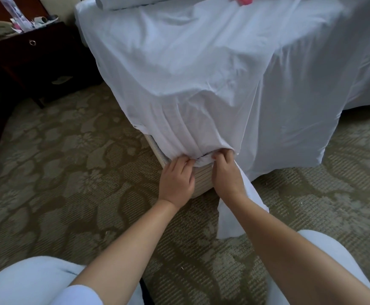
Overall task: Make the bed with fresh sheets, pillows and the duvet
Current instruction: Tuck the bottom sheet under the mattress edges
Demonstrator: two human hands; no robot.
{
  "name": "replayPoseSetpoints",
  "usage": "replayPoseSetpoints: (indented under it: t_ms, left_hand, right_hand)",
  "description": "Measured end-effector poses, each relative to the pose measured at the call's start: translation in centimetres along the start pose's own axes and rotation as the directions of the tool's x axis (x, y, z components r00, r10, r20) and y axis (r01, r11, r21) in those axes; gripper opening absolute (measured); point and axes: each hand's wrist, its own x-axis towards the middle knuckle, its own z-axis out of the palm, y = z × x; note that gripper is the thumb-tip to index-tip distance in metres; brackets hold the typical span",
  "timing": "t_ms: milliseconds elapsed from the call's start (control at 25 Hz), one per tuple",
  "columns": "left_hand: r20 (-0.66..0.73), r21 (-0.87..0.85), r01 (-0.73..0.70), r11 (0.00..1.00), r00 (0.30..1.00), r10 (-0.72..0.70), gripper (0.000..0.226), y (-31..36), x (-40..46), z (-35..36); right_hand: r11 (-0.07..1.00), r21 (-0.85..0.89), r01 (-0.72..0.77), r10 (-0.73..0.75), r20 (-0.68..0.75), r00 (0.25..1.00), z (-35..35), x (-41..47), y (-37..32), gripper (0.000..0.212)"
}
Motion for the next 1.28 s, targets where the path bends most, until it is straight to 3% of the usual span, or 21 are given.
replayPoseSetpoints:
  t_ms: [120,200,360,440,520,680,760,880,960,1080,1160,1280]
  left_hand:
    - [0.142,-0.006,-0.117,0.993,0.983,0.116,0.039,-0.4,-0.3,1.0]
    - [0.208,0.039,-0.148,0.988,0.968,0.137,0.044,-0.5,-0.6,1.5]
    - [0.317,0.17,-0.139,0.976,0.945,0.079,0.058,0.3,-2.1,2.2]
    - [0.343,0.217,-0.118,0.969,0.939,0.038,0.065,0.7,-1.9,2.6]
    - [0.354,0.255,-0.14,0.957,0.934,0.042,0.071,1.0,-1.5,3.2]
    - [0.34,0.273,-0.114,0.955,0.94,0.015,0.073,1.3,-1.6,3.3]
    - [0.279,0.257,-0.017,0.966,0.959,-0.057,0.068,1.2,-2.1,2.9]
    - [0.197,0.188,0.124,0.974,0.967,-0.161,0.051,0.5,-2.4,2.4]
    - [0.16,0.039,0.27,0.962,0.949,-0.273,0.04,0.4,-1.8,2.6]
    - [0.075,-0.166,0.496,0.852,0.868,-0.491,0.027,1.1,-0.6,3.6]
    - [0.03,-0.154,0.585,0.796,0.808,-0.588,0.019,1.7,-0.1,4.3]
    - [0.02,-0.131,0.691,0.711,0.719,-0.695,0.015,2.1,0.8,4.6]
  right_hand:
    - [0.96,-0.182,0.214,-0.21,0.045,0.977,0.7,-1.1,2.4,0.041]
    - [0.915,-0.283,0.287,-0.274,0.083,0.958,0.5,-1.0,3.5,0.045]
    - [0.896,-0.409,0.174,-0.105,0.185,0.977,0.5,-0.4,3.1,0.05]
    - [0.903,-0.409,0.129,-0.05,0.198,0.979,0.6,0.0,2.3,0.049]
    - [0.9,-0.402,0.168,-0.127,0.127,0.984,0.8,0.5,2.3,0.044]
    - [0.953,-0.248,0.176,-0.146,0.133,0.98,0.6,0.8,2.3,0.018]
    - [0.994,-0.101,0.029,-0.012,0.164,0.986,0.5,0.9,2.0,0.004]
    - [0.951,0.043,-0.305,0.278,0.308,0.91,0.4,1.6,1.3,0.019]
    - [0.885,0.101,-0.455,0.403,0.326,0.855,0.3,2.0,1.0,0.018]
    - [0.707,0.223,-0.671,0.594,0.326,0.735,0.8,2.8,0.7,0.011]
    - [0.624,0.236,-0.745,0.678,0.312,0.666,1.7,3.8,0.2,0.012]
    - [0.583,0.177,-0.793,0.757,0.234,0.609,2.8,4.5,-1.0,0.018]
